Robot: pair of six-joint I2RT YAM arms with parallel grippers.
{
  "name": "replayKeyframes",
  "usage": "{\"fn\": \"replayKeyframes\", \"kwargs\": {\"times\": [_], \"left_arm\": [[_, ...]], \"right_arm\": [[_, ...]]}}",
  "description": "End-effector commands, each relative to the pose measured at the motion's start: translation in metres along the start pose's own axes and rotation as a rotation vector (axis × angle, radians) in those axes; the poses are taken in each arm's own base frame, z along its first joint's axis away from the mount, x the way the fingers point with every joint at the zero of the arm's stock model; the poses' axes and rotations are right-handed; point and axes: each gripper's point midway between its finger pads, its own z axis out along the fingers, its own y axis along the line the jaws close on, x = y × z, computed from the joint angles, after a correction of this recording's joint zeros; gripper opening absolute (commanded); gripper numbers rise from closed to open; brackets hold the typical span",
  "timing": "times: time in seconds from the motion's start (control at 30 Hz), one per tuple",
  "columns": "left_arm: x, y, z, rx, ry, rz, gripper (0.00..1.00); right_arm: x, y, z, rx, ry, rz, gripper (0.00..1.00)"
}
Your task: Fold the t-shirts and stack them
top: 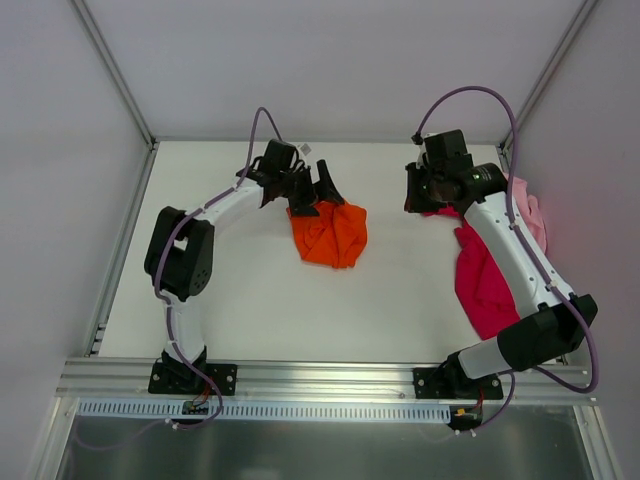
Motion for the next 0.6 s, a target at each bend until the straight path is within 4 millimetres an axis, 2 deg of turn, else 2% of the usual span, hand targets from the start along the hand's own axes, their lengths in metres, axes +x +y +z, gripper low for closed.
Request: {"fn": "replayKeyframes", "kwargs": {"times": [0.0,0.13,0.17,0.23,0.33,0.37,0.57], "left_arm": [[-0.006,-0.016,0.005,0.071,-0.004,0.054,0.95],[-0.011,-0.015,0.010,0.065,-0.002,0.091,0.95],[-0.010,-0.006,0.014,0.037,0.008,0.100,0.95],[-0.016,-0.005,0.016,0.018,-0.001,0.126,0.95],[-0.021,0.009,0.023,-0.038,-0.002,0.179,0.95],[-0.019,0.017,0.030,-0.056,0.014,0.178,0.95],[-0.016,0.034,0.041,-0.098,0.048,0.189,0.95]], "right_arm": [[-0.009,0.002,-0.009,-0.009,-0.027,0.017,0.16],[-0.009,0.002,-0.011,-0.010,-0.033,0.019,0.16],[-0.007,0.002,-0.011,-0.010,-0.033,0.019,0.16],[-0.007,0.001,-0.012,-0.008,-0.034,0.017,0.16],[-0.005,0.007,-0.014,-0.044,-0.027,0.010,0.16],[-0.005,0.008,-0.014,-0.048,-0.029,0.008,0.16],[-0.005,0.005,-0.014,-0.038,-0.029,-0.002,0.15]]}}
